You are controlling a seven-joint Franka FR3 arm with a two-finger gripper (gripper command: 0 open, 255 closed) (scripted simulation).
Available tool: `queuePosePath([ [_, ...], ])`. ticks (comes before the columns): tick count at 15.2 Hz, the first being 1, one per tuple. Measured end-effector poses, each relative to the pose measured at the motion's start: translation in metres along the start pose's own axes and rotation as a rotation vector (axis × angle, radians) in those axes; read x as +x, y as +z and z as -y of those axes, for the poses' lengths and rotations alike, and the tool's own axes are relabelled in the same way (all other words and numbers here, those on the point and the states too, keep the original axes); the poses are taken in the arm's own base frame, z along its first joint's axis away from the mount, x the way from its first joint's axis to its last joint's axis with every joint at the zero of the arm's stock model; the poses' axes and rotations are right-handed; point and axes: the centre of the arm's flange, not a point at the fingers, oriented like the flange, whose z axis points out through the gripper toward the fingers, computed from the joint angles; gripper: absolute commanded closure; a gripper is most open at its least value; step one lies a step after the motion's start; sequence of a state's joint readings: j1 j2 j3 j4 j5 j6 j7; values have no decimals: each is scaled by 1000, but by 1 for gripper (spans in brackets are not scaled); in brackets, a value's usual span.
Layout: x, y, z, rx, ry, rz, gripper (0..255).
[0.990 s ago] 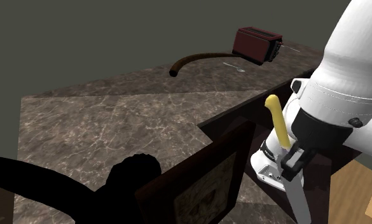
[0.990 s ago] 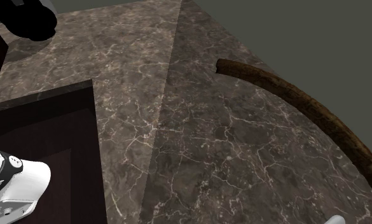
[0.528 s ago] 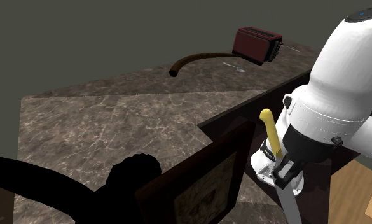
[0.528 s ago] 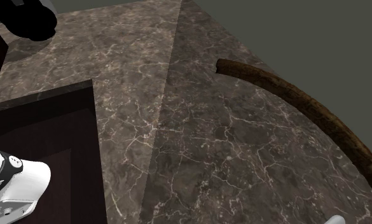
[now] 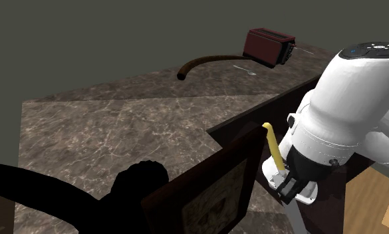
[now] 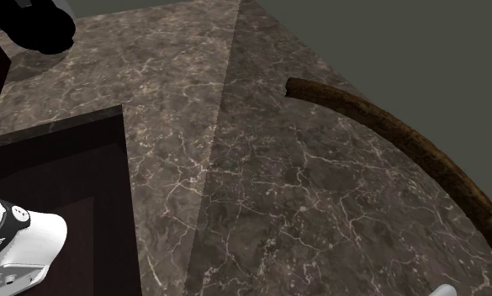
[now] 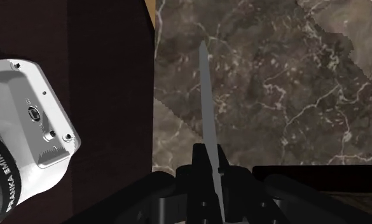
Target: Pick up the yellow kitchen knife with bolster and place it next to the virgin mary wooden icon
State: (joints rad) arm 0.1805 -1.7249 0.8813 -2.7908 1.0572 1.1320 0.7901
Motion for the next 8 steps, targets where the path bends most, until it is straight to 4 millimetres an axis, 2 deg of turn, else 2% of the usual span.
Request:
queuePosePath([
  [8,5,41,1,-1,1,0,255],
])
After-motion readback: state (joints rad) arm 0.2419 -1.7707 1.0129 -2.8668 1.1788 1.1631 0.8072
